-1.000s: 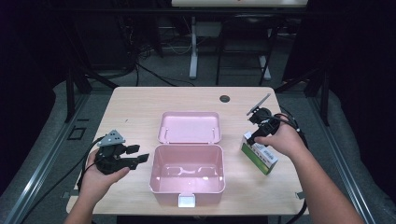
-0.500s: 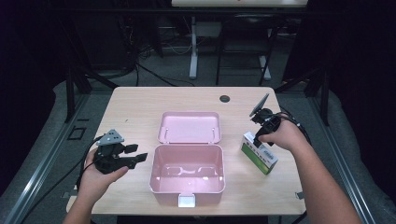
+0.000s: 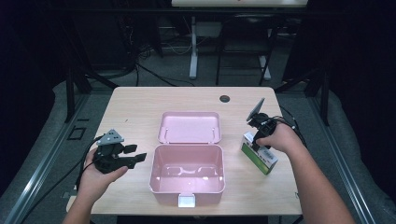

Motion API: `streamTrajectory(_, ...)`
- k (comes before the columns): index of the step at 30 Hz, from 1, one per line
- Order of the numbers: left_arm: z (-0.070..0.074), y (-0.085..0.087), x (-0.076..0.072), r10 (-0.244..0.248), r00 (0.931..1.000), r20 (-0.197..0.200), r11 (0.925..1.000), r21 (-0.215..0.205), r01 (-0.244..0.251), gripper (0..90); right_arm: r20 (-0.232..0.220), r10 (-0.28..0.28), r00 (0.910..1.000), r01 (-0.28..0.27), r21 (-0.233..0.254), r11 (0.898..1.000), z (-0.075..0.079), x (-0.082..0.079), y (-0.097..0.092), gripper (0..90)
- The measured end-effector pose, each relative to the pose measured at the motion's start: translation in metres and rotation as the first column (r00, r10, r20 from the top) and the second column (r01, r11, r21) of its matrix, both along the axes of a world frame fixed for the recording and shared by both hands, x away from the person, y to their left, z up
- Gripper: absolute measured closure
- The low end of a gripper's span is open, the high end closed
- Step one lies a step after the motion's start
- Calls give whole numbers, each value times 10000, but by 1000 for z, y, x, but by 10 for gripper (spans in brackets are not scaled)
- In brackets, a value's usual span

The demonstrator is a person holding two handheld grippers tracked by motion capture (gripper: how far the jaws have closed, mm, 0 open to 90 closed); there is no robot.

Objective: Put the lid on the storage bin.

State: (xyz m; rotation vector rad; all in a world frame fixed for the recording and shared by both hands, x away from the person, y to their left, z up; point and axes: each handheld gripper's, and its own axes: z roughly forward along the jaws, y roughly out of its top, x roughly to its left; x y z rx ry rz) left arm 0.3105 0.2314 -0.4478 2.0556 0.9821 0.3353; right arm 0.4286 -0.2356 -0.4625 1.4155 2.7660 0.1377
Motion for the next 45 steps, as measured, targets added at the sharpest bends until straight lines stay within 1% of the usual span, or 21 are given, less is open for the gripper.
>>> streamTrajectory(5,0,1,1,18,10000,29,10000,-3,-18,466,-237,-62,9997,60,-73,10000,-6,1,-1,544)
streamTrajectory(6,0,1,1,32,10000,3,10000,-24,-32,465,-235,-159,9996,159,-24,9999,-7,0,-2,549)
streamTrajectory(7,-1,1,1,32,10000,-1,10000,-31,-32,465,-292,-99,9995,97,-71,9999,-7,1,-3,554)
streamTrajectory(8,-1,2,1,22,10000,-14,10000,-33,-22,466,-192,-122,9997,121,-6,9999,-9,1,-3,558)
streamTrajectory(9,-1,2,1,66,10000,-25,10000,-70,-66,465,-296,-201,9994,200,-52,9998,-10,1,-3,561)
streamTrajectory(11,-2,2,2,62,9999,-84,10000,-18,-62,465,-307,-236,9992,235,-26,9997,-13,2,-3,569)
streamTrajectory(15,-2,3,2,75,9999,-94,10000,-43,-76,466,-294,-272,9992,270,-72,9996,-17,2,-3,592)
streamTrajectory(17,-2,3,2,94,9999,-62,9999,-89,-94,466,-364,-324,9988,321,-108,9994,-18,3,-3,593)
streamTrajectory(18,-2,3,2,46,10000,-73,10000,-50,-47,465,-332,-373,9988,373,-24,9993,-19,3,-4,594)
streamTrajectory(24,-3,4,3,72,9999,-75,10000,-57,-72,466,-389,-392,9985,391,-35,9992,-19,3,-4,594)
streamTrajectory(29,-3,4,3,93,9999,-130,9999,-90,-94,466,-401,-368,9985,363,-131,9993,-21,3,-3,594)
streamTrajectory(31,-4,4,3,135,9999,-96,9999,-107,-136,465,-481,-380,9981,370,-206,9991,-22,3,-2,599)
streamTrajectory(33,-3,5,4,88,9999,-94,9999,-60,-88,466,-478,-384,9981,372,-250,9990,-22,3,-2,603)
streamTrajectory(38,-3,5,3,177,9998,-81,9997,-143,-178,466,-445,-395,9982,382,-286,9989,-22,3,-1,611)
streamTrajectory(42,-3,5,4,144,9998,-136,9998,-115,-146,466,-437,-385,9983,374,-267,9989,-22,3,-1,614)
streamTrajectory(45,-3,6,4,152,9998,-91,9998,-109,-153,466,-427,-351,9985,339,-287,9990,-22,3,-1,615)
